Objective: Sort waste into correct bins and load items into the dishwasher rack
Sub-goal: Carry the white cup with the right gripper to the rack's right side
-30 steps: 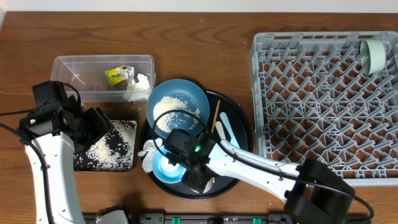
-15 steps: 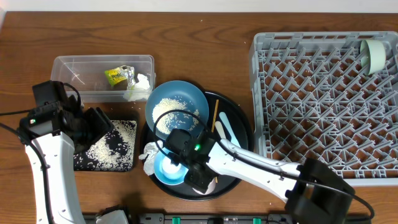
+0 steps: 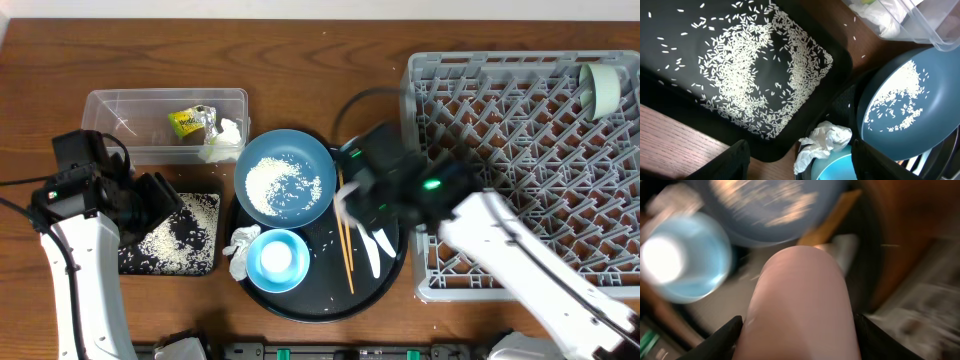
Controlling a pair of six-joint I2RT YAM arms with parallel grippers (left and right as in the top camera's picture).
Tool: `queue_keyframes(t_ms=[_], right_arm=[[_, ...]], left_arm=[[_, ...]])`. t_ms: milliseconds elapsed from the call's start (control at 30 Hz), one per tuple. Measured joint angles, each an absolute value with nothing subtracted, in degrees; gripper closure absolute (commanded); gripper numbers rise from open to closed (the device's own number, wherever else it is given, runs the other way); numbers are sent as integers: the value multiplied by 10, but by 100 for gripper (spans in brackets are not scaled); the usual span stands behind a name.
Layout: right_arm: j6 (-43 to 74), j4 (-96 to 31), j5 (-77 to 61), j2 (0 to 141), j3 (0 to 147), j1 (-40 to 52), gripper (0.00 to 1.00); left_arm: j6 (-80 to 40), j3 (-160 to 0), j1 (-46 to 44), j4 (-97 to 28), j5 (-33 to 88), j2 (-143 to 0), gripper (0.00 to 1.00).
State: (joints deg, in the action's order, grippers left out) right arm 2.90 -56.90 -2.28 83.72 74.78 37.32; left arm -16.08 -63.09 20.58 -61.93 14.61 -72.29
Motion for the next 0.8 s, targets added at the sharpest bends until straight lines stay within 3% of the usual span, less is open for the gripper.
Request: queue_keyframes(t_ms=[433, 667, 800], right_arm=[[35, -438, 49, 783, 751, 18, 76], [35, -391, 61, 796, 752, -122, 91], [35, -358, 65, 829, 752, -185, 95]], left_arm=[[-161, -631, 206, -619, 146, -723, 34], [-161, -631, 206, -619, 146, -723, 34], [-161, -631, 206, -619, 146, -723, 33]])
